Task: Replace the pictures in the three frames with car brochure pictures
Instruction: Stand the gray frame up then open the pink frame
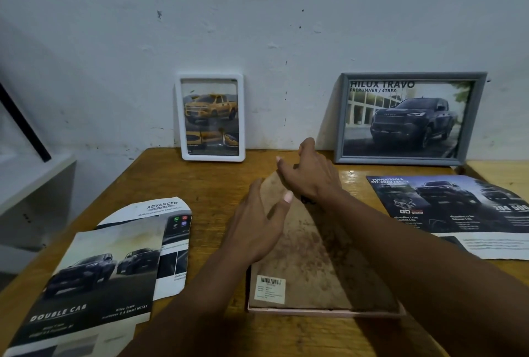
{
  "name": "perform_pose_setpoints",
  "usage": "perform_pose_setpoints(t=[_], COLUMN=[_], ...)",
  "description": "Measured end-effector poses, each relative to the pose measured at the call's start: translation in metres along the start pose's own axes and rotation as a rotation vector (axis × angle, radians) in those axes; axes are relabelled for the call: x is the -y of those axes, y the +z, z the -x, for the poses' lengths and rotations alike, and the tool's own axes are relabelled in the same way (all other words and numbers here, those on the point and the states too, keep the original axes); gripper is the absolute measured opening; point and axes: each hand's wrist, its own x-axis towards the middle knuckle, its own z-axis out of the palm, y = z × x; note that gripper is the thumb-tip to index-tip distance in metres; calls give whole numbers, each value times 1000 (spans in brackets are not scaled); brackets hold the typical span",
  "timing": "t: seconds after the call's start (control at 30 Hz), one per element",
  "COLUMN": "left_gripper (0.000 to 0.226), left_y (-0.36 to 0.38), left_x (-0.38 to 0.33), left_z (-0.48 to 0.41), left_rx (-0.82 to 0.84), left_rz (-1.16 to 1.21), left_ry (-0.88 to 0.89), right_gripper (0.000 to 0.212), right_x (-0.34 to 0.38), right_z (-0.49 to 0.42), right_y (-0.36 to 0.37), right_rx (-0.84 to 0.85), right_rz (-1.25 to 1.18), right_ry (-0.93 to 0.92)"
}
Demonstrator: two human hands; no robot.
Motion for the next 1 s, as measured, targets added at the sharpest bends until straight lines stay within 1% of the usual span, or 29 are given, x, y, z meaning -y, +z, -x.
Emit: perform_pose_setpoints(t=[0.07,0.13,0.23,0.27,0.4,0.47,0.53,0.63,0.73,0.83,0.9,1.0], left_gripper=[99,98,87,84,85,84,84,81,74,71,75,81], left_y=[-5,-10,-16,-18,-22,-27,-31,-39,-53,-68,-72,-65], left_x=[-1,-1,5,8,11,7,6,5,-1,-12,-22,-46], left_z=[-6,-10,-11,-11,-13,-15,-18,-23,-25,-29,-35,-46], left_rx=[23,38,-17,-33,-46,-51,-60,-97,-210,-296,-298,-254], left_rz=[7,-2,-28,-30,-16,2,13,11,12,58,67,58], left_ry=[-11,-9,-33,-38,-32,-15,2,-11,-17,52,89,106], right_gripper=[50,46,39,38,36,30,25,24,32,49,57,58], right_x=[6,8,-2,-7,-36,-52,-60,-57,-44,-28,-21,-23], right_z=[-5,-8,-9,-7,15,33,50,66,68,66,64,61], right_y=[-8,-14,-19,-22,-34,-38,-40,-40,-36,-36,-42,-65], right_rx=[-16,-7,67,83,177,204,194,153,157,183,141,52], right_rz=[-10,-73,-267,-291,-169,-180,-263,-463,-620,-755,-800,-816], right_ry=[-19,-24,-1,5,73,115,108,75,63,63,48,81])
